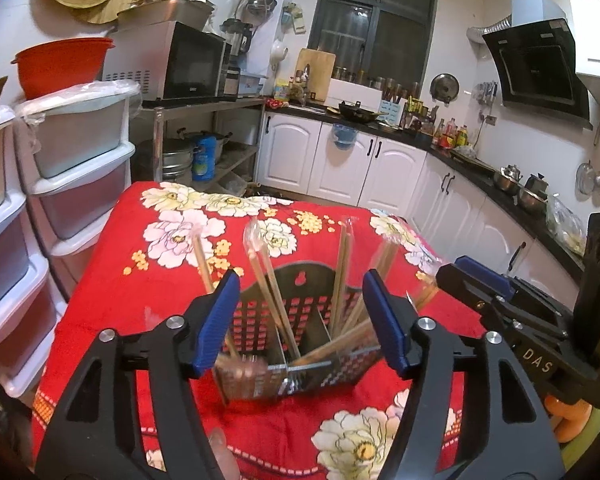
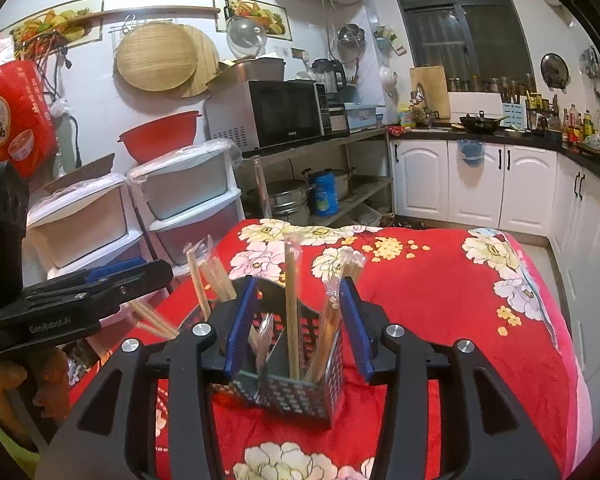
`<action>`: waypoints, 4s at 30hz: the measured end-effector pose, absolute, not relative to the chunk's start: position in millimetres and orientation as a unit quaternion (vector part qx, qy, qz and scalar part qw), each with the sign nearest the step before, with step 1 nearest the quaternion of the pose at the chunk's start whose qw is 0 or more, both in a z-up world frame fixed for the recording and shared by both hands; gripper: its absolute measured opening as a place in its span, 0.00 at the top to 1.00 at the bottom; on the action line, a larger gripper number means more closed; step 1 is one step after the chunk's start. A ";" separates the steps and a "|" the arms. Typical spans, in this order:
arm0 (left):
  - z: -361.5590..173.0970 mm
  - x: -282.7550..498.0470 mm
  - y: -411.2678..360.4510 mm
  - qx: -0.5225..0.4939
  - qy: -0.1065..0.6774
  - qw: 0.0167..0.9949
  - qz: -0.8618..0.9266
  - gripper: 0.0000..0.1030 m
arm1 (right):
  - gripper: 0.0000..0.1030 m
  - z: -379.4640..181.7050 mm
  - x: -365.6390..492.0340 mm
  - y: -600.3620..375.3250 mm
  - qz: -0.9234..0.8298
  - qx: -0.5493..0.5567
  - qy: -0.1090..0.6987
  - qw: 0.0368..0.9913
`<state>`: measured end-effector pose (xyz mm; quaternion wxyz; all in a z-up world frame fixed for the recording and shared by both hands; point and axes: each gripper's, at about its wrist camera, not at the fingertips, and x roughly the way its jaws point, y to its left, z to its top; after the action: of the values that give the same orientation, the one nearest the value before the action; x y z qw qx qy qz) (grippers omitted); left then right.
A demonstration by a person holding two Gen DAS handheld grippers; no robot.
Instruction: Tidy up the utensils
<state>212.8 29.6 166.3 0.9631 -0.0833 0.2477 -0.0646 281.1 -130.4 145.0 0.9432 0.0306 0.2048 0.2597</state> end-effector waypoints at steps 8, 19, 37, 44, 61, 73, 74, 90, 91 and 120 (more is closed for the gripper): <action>155.2 183.3 31.0 -0.086 0.250 0.962 -0.063 0.37 | 0.47 136.8 253.6 -138.0 0.258 0.026 0.208 0.943; 134.0 155.1 35.8 -0.090 0.259 0.960 -0.060 0.21 | 0.30 109.9 223.0 -141.0 0.259 0.020 0.229 0.938; 93.7 136.0 34.7 -0.100 0.282 0.953 -0.055 0.11 | 0.14 58.5 194.9 -139.2 0.259 -0.005 0.265 0.929; 77.4 131.5 31.2 -0.095 0.278 0.955 -0.050 0.11 | 0.11 42.8 192.3 -139.2 0.246 -0.018 0.260 0.934; 49.6 127.0 29.6 -0.087 0.236 0.968 -0.019 0.11 | 0.07 24.8 189.0 -145.1 0.204 -0.025 0.207 0.956; 36.4 135.3 32.8 -0.081 0.223 0.971 -0.011 0.11 | 0.07 16.1 193.2 -149.2 0.198 -0.009 0.197 0.960; 35.6 135.9 32.7 -0.080 0.225 0.971 -0.010 0.11 | 0.07 16.0 193.3 -148.9 0.198 -0.010 0.197 0.960; 33.3 136.5 30.6 -0.073 0.224 0.972 -0.002 0.11 | 0.07 13.2 194.0 -146.9 0.196 -0.014 0.203 0.959; 33.3 136.2 31.1 -0.075 0.224 0.972 -0.002 0.11 | 0.07 13.2 194.0 -147.0 0.196 -0.014 0.203 0.959; 31.1 137.3 32.5 -0.080 0.231 0.970 0.002 0.11 | 0.07 9.4 195.1 -151.0 0.191 -0.011 0.208 0.959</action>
<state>137.3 32.5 31.1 0.9696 -0.0804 0.2312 0.0022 195.1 -151.0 9.4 0.9592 -0.0106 0.2082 0.1912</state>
